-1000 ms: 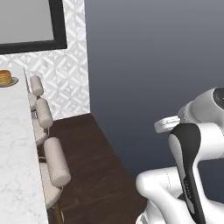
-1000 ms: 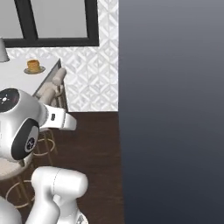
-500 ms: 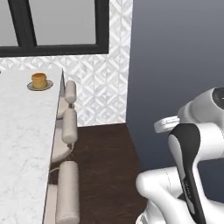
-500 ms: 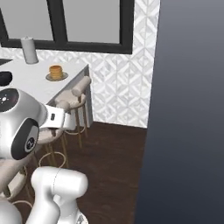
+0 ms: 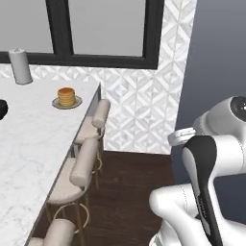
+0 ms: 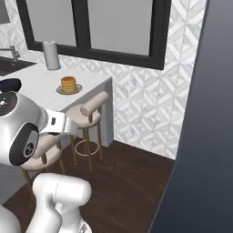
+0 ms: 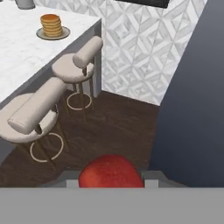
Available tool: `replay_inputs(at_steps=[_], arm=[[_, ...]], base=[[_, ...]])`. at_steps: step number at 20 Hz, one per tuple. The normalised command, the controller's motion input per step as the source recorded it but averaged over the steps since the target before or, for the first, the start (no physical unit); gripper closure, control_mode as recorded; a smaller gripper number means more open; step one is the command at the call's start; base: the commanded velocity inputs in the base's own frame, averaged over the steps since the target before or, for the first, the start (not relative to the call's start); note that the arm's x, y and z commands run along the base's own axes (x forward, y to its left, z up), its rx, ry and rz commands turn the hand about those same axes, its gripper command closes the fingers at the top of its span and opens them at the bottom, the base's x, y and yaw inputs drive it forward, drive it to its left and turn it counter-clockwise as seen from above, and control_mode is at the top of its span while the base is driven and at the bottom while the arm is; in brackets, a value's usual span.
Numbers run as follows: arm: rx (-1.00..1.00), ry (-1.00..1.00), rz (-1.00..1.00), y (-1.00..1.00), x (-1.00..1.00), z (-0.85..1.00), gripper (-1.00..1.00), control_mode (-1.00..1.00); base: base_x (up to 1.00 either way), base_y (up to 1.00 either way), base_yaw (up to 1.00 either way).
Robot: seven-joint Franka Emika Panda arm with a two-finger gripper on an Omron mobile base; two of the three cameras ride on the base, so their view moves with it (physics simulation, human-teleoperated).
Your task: Take the strawberry from the fridge and place it on top of the pancake, located on the dining counter.
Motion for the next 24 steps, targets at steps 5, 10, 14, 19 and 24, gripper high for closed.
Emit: replay_inputs(at_steps=[5, 10, 14, 19, 24], arm=[[0.0, 0.0, 0.0, 0.0, 0.0, 0.0, 1.0, 1.0], [0.0, 0.0, 0.0, 0.0, 0.0, 0.0, 1.0, 1.0], [0.0, 0.0, 0.0, 0.0, 0.0, 0.0, 1.0, 1.0], [0.0, 0.0, 0.0, 0.0, 0.0, 0.0, 1.0, 1.0], [0.0, 0.0, 0.0, 0.0, 0.0, 0.0, 1.0, 1.0]], base=[[1.0, -0.92, 0.43], [1.0, -0.77, 0.5], [1.0, -0.49, 0.63], [0.92, -0.61, 0.65], [0.67, -0.82, 0.62]])
